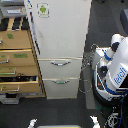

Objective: Opening the fridge

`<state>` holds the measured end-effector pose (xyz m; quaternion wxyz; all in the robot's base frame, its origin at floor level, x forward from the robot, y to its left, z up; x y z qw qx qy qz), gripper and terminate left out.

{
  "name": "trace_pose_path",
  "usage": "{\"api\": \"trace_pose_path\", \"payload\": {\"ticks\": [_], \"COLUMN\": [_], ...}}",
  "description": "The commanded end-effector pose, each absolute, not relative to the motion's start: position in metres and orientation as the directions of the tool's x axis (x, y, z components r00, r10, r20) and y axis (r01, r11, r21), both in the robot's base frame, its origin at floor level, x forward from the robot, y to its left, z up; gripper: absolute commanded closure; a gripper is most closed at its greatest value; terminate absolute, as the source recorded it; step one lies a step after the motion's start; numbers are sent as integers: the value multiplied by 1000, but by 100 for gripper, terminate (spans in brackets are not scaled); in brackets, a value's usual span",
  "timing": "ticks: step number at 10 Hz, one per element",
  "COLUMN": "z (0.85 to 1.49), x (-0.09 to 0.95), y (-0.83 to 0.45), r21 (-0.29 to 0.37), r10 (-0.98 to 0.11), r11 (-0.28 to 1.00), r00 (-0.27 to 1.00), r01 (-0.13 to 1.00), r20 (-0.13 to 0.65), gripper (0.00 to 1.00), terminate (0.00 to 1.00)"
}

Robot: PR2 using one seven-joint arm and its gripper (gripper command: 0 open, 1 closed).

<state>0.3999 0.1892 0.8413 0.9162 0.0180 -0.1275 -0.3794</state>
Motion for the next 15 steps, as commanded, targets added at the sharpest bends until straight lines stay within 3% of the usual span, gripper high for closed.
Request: {"api": "trace_pose_path", "payload": {"ticks": [1,2,3,7,12,15], "z": [842,850,850,868,932,962], "x": [400,401,403,449,534,583], "y": [181,174,173,163,128,110], "r21": [67,1,-5,2,61,47], "r10": [-711,-716,-716,-704,-738,-738], "r11": [697,681,679,690,645,637], "r00": [674,665,663,670,599,591], "r01": [714,732,734,724,762,770], "r20": [200,211,216,236,309,325], "gripper": [0,0,0,0,0,0], "terminate": [0,0,0,0,0,0]}}
